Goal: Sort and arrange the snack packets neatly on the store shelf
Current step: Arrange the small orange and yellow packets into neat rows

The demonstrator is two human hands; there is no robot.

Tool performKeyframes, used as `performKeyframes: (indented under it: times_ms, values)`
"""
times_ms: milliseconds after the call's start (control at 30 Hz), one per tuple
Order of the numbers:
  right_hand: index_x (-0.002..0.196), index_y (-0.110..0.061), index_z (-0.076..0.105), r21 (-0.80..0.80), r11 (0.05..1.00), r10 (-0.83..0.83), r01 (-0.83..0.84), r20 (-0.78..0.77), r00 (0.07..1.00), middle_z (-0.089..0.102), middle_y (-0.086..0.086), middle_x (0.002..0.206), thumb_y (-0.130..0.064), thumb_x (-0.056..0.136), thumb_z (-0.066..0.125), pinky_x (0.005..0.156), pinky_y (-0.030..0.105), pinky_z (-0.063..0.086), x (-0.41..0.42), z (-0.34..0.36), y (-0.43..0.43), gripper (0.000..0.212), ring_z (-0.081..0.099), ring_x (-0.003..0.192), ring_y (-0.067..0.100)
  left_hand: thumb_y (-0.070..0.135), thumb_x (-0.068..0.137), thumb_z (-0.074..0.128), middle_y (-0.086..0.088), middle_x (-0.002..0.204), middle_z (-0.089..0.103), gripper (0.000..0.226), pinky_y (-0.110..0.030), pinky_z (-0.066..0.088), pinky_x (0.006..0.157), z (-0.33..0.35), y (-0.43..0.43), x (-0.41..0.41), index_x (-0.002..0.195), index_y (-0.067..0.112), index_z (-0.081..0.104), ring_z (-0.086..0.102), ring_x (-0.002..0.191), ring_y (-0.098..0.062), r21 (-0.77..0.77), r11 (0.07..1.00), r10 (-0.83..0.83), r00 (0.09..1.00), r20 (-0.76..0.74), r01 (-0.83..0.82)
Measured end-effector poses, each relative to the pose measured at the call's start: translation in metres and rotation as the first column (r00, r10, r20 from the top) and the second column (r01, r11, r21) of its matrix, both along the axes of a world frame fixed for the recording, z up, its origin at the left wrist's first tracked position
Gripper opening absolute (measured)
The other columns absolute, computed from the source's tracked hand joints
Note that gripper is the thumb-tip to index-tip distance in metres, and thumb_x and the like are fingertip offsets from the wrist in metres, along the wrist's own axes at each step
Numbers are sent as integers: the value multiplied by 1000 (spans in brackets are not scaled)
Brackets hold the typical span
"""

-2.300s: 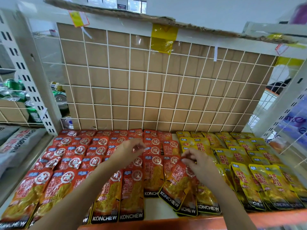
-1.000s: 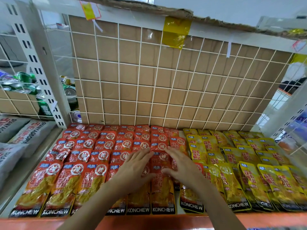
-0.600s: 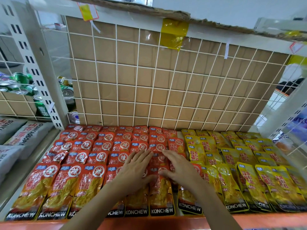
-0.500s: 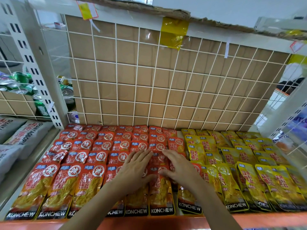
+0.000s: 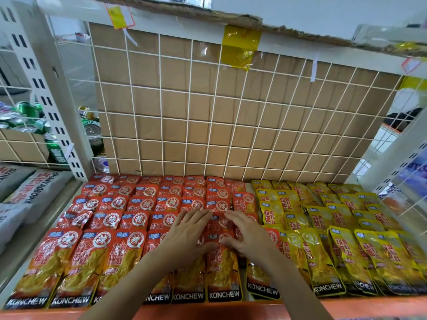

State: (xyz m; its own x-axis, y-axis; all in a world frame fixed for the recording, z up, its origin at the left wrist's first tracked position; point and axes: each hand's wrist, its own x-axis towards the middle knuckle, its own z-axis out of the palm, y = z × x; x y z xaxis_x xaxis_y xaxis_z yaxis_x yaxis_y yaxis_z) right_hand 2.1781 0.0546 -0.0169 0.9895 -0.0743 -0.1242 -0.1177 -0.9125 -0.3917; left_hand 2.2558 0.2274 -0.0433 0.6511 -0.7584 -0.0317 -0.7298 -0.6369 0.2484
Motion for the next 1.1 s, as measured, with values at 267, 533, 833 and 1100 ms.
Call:
performKeyframes:
  times_ms: [267, 533, 833, 1100]
  values:
    - [146, -27, 23, 22, 999, -43, 41, 79, 996, 24, -11, 152, -60, 85, 40, 111, 24, 19, 5, -2, -6, 71, 24, 138, 7, 86, 61, -7, 8, 153, 18, 110, -29, -1, 115, 3, -1, 5, 149, 23, 13, 12, 142, -12, -114, 992, 52, 999, 12, -50]
    - [147, -23, 22, -33, 999, -3, 5, 66, 998, 22, -6, 154, -42, 97, 40, 113, 28, 19, 32, 1, -13, 56, 22, 140, 11, 40, 100, 22, 4, 157, 9, 55, -30, -3, 116, 9, -12, 34, 150, 20, 7, 3, 144, -13, -73, 983, 167, 986, -21, -168]
    - [133, -17, 48, 26, 994, -105, 102, 232, 967, 49, 1, 134, -26, 97, 45, 103, 30, 35, 62, -8, -14, 38, 45, 124, 17, 70, 73, 3, 10, 156, 14, 85, -35, -4, 116, 3, -23, 37, 147, 32, 17, 6, 144, -12, -81, 992, 93, 996, -16, -94]
    - [104, -16, 64, 47, 981, -194, 188, 204, 959, 63, 0, 111, -26, 88, 60, 90, 29, 43, 84, -8, -19, 19, 56, 106, 16, 37, 90, 56, 12, 132, 49, 28, -29, 19, 107, 0, -23, 36, 115, 26, 60, 39, 127, -10, -335, 941, 47, 999, 27, -35]
